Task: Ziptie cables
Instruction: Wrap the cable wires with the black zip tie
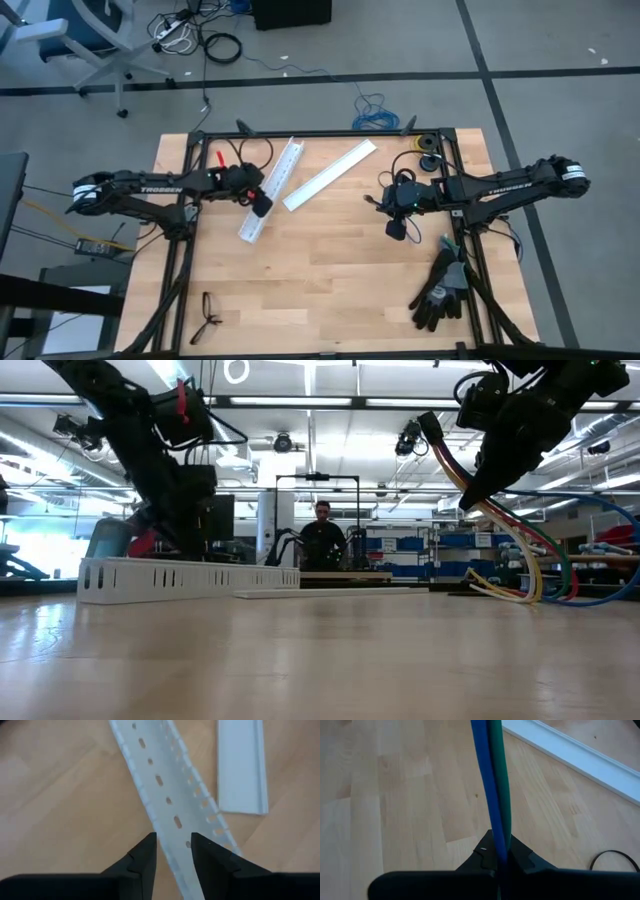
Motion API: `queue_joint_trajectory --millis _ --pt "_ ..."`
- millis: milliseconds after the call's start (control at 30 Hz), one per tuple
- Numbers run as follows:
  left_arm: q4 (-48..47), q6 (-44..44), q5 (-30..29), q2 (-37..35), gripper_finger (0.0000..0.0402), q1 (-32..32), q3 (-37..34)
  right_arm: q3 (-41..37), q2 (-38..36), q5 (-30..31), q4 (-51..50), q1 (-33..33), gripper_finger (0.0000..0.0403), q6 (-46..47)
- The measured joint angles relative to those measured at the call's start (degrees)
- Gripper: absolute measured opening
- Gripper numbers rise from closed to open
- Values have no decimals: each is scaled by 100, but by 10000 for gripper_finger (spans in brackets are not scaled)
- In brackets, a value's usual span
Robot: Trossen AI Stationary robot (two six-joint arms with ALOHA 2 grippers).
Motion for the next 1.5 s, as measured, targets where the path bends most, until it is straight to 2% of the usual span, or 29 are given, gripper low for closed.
queue_joint_trajectory --millis 133,333,500,600,700,933,1033,1133,1300,1500 --pt "126 86 -18 0 131 0 209 0 0 -1 -8 0 0 0" --pt "1594 545 492 138 131 -16 265 0 0 39 -89 35 0 93" --pt "2813 1183 917 786 131 -17 296 0 -2 333 -344 193 0 394" --pt "2954 1889 1103 1377 131 -17 677 0 -2 349 -358 308 0 606" --pt "2967 2493 1138 2068 131 -17 1285 0 -2 353 -335 398 0 774" --pt "3010 3658 1138 3775 131 -11 3200 0 -4 358 -307 639 0 1133" --pt "2950 3957 1450 4500 131 -6 4094 0 -4 398 -306 779 0 1212" --pt "2474 4300 1988 5210 131 0 5046 0 -4 476 -304 906 0 1306" --pt "1702 4774 2085 6217 131 -3 6404 0 -4 496 -246 1096 0 1504" --pt "1273 4779 2156 6929 131 0 7646 0 -4 687 -213 1306 0 1614"
